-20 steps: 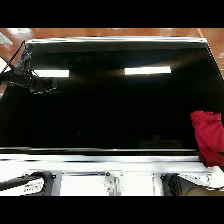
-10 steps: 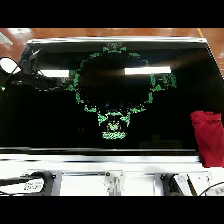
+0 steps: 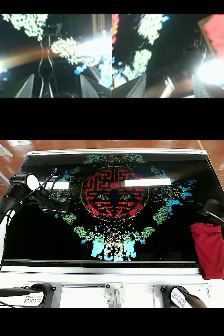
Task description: Fold the shirts.
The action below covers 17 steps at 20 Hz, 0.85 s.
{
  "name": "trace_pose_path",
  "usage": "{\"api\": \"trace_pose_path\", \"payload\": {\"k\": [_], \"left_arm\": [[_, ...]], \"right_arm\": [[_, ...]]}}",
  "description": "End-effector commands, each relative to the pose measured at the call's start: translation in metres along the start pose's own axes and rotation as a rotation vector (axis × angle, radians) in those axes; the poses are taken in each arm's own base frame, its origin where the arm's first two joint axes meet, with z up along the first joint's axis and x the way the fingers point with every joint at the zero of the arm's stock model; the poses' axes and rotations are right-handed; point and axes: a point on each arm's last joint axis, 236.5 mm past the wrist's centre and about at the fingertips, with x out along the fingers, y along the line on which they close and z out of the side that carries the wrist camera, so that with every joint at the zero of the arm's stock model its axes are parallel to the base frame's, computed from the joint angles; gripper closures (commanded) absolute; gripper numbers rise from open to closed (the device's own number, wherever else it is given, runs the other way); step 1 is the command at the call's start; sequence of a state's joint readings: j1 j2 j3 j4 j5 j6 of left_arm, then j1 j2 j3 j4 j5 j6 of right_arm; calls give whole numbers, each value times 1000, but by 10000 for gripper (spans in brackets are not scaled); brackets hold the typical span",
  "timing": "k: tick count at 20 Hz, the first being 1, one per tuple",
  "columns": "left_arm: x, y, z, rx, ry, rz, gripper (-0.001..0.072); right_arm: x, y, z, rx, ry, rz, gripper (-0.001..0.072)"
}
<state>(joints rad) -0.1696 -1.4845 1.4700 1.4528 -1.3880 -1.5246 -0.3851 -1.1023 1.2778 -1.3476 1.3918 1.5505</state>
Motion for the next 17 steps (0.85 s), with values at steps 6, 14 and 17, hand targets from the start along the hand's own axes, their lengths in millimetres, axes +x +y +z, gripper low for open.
{"api": "trace_pose_path", "payload": {"k": [6,14,17], "left_arm": [[1,-7,0,0,2,-15,-2],[5,-7,3,-1,-2,-15,-2],[5,-7,3,0,-2,-15,-2]], "right_arm": [[23,81,-20,-189,78,92,38],[23,86,-21,-185,79,115,38],[23,86,-21,-185,79,115,38]]}}
